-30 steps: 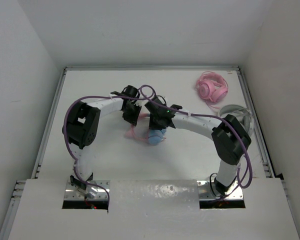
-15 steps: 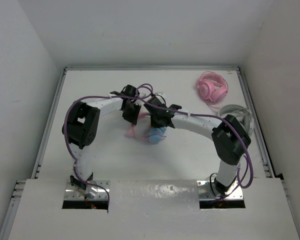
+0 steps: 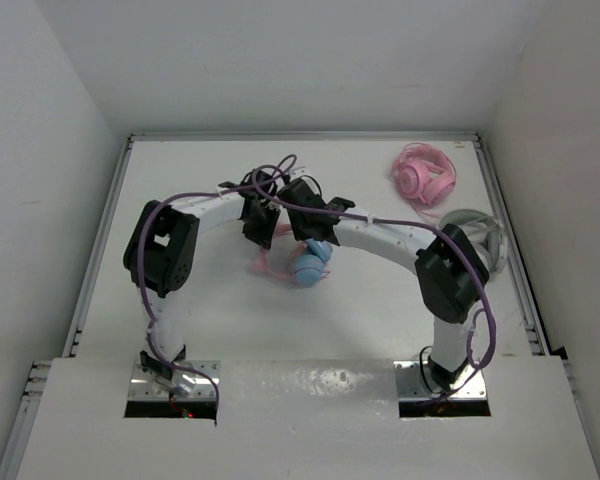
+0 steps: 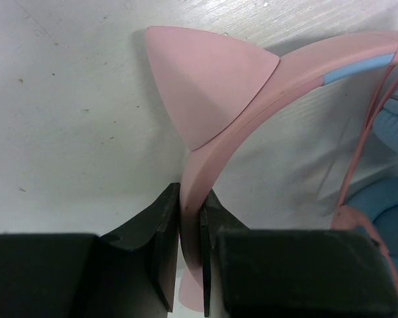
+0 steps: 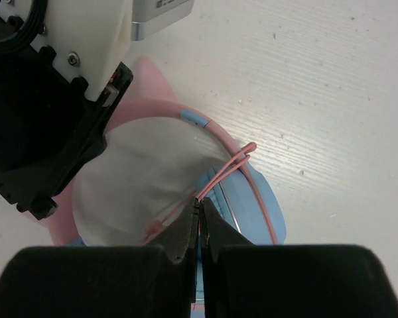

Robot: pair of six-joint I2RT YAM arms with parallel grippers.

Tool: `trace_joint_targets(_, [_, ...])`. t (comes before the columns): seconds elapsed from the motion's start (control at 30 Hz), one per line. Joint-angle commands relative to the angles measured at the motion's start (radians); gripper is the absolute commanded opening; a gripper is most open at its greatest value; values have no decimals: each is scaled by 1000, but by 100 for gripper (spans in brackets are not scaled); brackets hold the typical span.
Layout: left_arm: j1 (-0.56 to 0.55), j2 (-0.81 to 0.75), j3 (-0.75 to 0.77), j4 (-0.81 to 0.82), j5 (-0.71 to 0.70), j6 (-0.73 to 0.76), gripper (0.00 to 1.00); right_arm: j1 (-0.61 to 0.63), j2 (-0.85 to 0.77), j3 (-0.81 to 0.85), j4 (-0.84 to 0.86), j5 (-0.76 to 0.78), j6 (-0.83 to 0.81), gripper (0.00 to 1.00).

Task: Wrap the headphones

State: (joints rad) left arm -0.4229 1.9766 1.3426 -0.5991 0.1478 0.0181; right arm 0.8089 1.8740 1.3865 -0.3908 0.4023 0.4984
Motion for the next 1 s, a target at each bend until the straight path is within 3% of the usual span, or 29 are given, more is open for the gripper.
trace_joint_targets(0.0, [-5,-53,49,25,13,39,0,12,8,72,-8,-59,-64,0])
trace_joint_targets(0.1, [-4,-41,85,4,-1,51,0,-7,4,135,-84,-66,-58,7])
trace_joint_targets(0.23, [1,-42,122,2,21,-9,0,-88,-50,160,-157,-112,-20,39])
trace_joint_targets(0.33, [1,-42,142,1,45,-47,0,-144,-90,115,-164,-250,-66,60])
trace_joint_targets(0.47, [1,-41,148,-1,38,-49,0,-203,-98,44,-220,-399,-214,66])
trace_joint_targets(0.63, [0,-36,151,-10,27,-40,0,-217,-213,-116,-91,-447,-432,79])
trace_joint_targets(0.8, [1,-32,164,-21,26,-38,0,-217,-153,-72,-108,-508,-491,80])
trace_joint_targets(0.97, [-1,-38,165,-27,19,-32,0,-215,-92,-52,-51,-451,-488,80])
